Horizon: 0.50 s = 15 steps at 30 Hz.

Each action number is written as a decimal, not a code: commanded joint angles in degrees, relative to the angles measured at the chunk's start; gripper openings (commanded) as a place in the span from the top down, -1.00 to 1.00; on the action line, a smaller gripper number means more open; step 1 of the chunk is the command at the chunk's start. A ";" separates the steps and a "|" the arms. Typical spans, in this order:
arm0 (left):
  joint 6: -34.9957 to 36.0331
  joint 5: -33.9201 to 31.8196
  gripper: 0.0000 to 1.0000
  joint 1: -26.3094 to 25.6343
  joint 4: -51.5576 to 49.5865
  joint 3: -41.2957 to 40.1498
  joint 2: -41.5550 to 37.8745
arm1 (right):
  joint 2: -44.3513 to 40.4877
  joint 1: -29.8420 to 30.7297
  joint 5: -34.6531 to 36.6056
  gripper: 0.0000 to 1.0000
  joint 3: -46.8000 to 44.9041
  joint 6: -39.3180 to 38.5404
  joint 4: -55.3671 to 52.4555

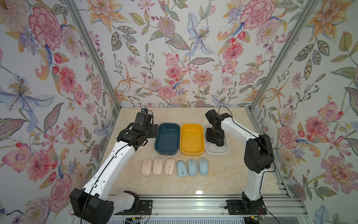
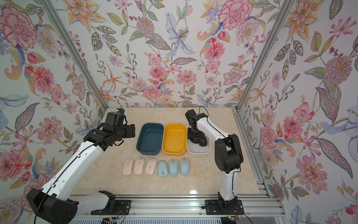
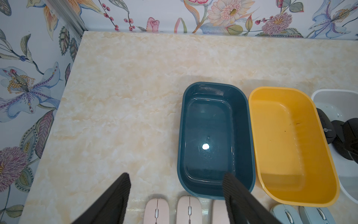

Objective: Place the mice by color into the storage box
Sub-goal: Place the mouse in the storage box.

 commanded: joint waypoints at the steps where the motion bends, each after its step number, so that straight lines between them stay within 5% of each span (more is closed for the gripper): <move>1: 0.95 -1.28 -0.57 -0.45 -0.91 2.01 0.35 | 1.13 -0.21 -0.35 -0.19 0.33 -0.68 0.37; 15: 0.76 -0.82 -0.57 -0.41 -0.91 1.24 -0.70 | 5.33 -0.34 -0.60 -0.21 -4.28 0.60 4.32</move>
